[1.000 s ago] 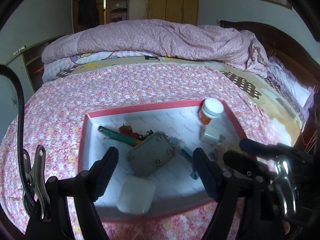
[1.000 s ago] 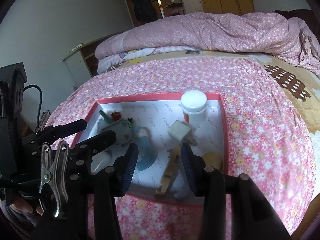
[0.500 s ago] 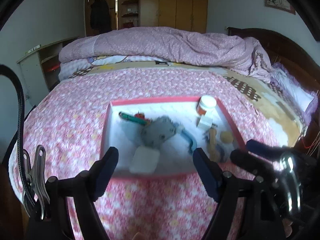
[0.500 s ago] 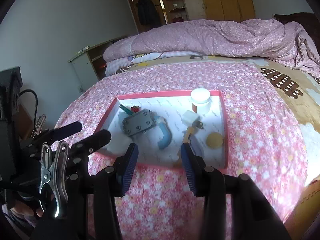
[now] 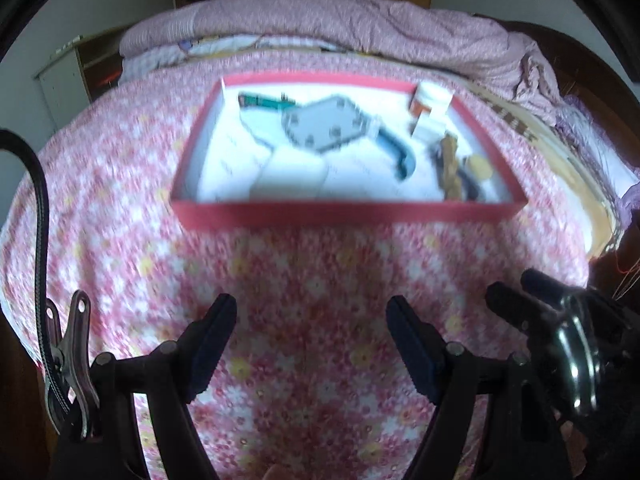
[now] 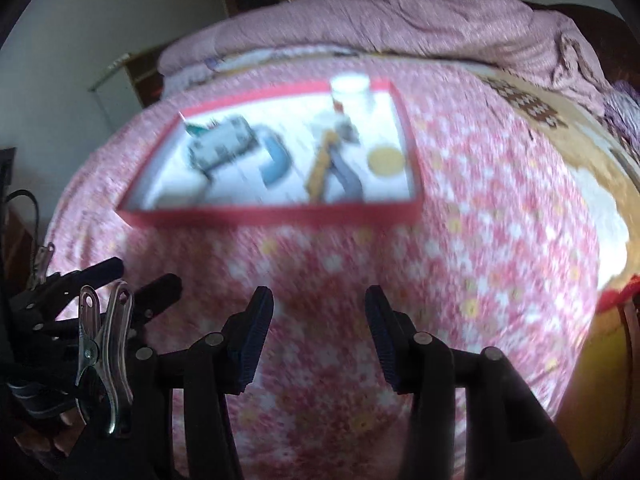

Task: Organize rigid objects

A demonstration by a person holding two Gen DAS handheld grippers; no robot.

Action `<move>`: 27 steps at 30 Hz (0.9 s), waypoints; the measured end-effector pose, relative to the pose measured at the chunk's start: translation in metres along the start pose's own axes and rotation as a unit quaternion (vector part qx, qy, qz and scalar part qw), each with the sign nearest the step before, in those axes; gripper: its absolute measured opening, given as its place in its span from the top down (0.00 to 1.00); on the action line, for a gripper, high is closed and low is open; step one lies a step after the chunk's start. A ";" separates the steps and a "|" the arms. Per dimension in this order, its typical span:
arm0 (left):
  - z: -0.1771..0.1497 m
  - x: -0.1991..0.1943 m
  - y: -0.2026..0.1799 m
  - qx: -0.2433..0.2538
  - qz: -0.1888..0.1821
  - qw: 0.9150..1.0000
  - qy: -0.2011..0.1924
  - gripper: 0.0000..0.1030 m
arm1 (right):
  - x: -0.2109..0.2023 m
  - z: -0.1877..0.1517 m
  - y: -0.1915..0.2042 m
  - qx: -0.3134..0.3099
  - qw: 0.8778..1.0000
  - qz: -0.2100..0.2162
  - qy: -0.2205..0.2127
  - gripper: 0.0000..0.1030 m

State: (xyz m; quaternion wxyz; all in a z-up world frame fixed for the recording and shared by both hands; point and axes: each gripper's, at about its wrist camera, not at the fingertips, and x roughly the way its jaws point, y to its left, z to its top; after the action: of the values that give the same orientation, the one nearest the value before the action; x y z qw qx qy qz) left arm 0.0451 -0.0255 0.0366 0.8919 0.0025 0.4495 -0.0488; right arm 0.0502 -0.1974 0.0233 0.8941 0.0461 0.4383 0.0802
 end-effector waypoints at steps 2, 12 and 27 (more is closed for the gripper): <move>-0.003 0.006 0.001 -0.005 0.000 1.000 0.006 0.22 | 0.008 -0.004 -0.002 0.004 1.000 -0.003 0.010 0.52; -0.009 0.016 -0.003 0.008 0.024 1.000 0.004 0.15 | 0.011 -0.014 0.012 -0.021 0.999 -0.048 -0.009 0.51; -0.012 0.014 -0.001 0.001 0.024 1.000 -0.005 0.15 | 0.010 -0.016 0.013 -0.010 0.998 -0.054 -0.019 0.51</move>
State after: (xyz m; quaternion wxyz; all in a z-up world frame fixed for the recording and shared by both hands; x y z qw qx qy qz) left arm 0.0440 -0.0268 0.0180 0.8949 0.0146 0.4451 -0.0276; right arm 0.0416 -0.1826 0.0078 0.9056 0.0151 0.4225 0.0354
